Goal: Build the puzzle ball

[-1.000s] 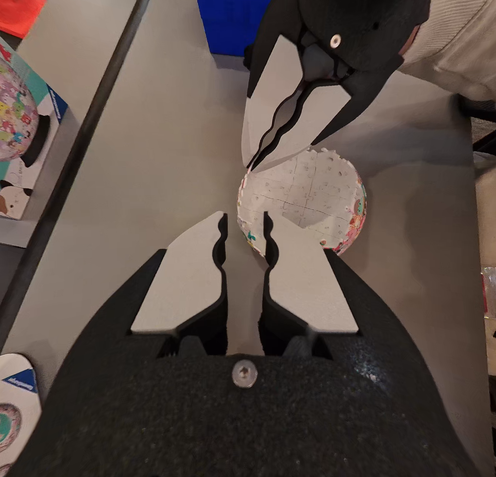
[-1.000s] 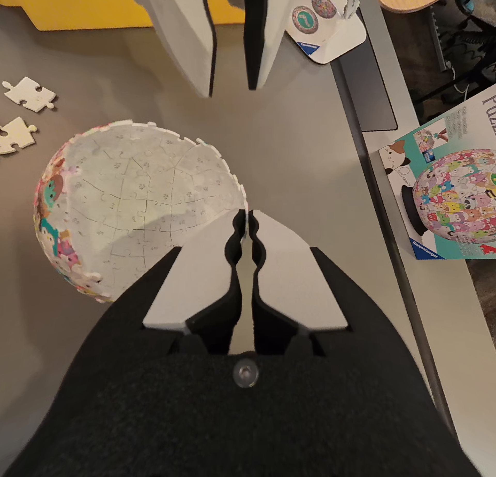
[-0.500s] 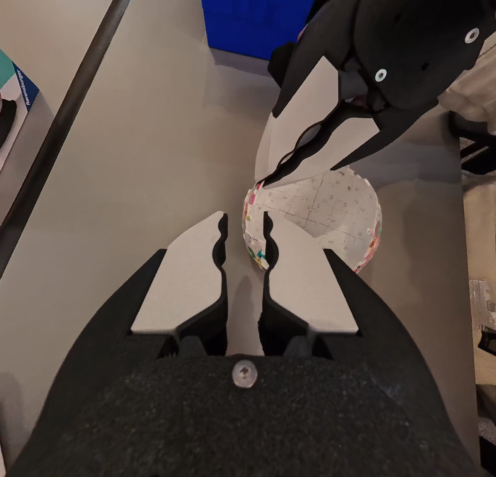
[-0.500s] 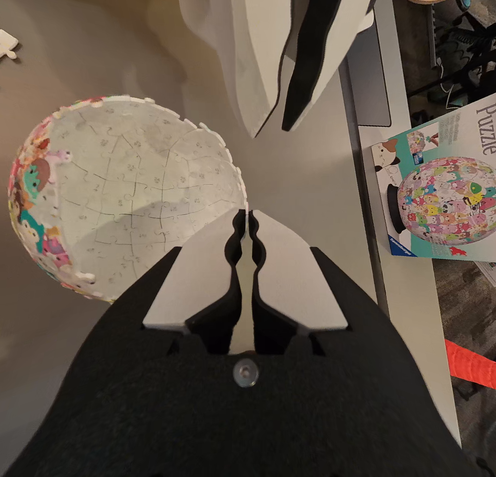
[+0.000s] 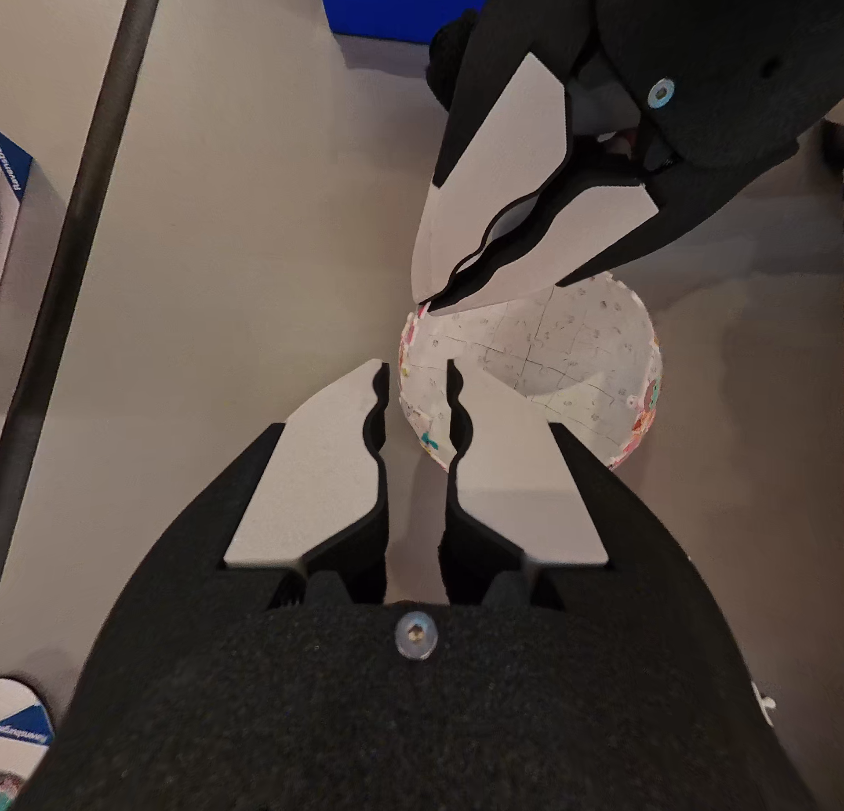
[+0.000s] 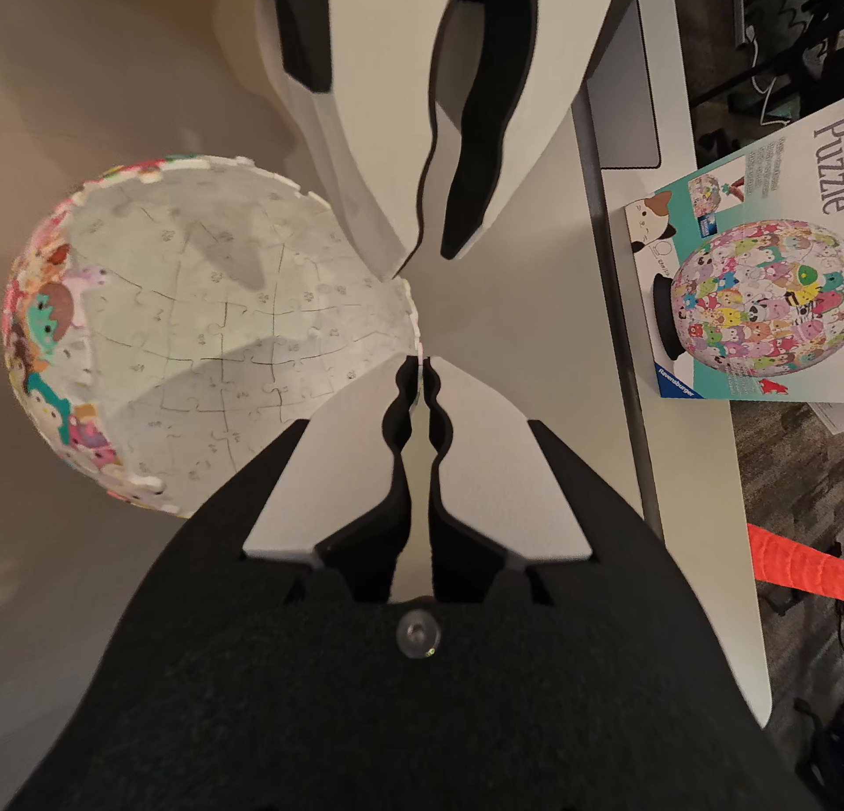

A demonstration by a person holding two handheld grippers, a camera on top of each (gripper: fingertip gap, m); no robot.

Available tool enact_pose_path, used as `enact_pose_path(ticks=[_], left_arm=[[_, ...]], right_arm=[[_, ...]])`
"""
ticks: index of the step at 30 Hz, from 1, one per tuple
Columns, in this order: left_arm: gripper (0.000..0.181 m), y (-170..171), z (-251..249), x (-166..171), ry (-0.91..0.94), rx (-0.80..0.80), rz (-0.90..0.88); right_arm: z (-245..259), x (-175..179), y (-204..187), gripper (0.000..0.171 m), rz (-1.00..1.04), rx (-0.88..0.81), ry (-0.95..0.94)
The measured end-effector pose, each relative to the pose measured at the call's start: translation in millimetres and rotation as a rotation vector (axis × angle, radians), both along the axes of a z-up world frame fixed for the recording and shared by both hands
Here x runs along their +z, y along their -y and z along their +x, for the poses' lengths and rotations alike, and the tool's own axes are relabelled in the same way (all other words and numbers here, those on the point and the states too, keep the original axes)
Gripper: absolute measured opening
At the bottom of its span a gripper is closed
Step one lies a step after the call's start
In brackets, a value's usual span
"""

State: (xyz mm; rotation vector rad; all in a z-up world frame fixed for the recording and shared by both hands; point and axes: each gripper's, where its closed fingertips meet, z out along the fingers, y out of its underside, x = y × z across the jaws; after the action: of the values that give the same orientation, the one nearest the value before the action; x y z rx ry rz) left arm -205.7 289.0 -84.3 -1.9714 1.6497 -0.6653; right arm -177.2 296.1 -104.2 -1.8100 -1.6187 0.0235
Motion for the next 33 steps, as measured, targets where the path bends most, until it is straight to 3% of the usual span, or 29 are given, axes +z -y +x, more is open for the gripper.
enact_pose_path(ticks=[33], left_arm=[[0.022, -30, 14, -25, -0.231, -0.109, -0.101]], right_arm=[[18, -1, -31, 0.002, -0.029, -0.165, 0.027]])
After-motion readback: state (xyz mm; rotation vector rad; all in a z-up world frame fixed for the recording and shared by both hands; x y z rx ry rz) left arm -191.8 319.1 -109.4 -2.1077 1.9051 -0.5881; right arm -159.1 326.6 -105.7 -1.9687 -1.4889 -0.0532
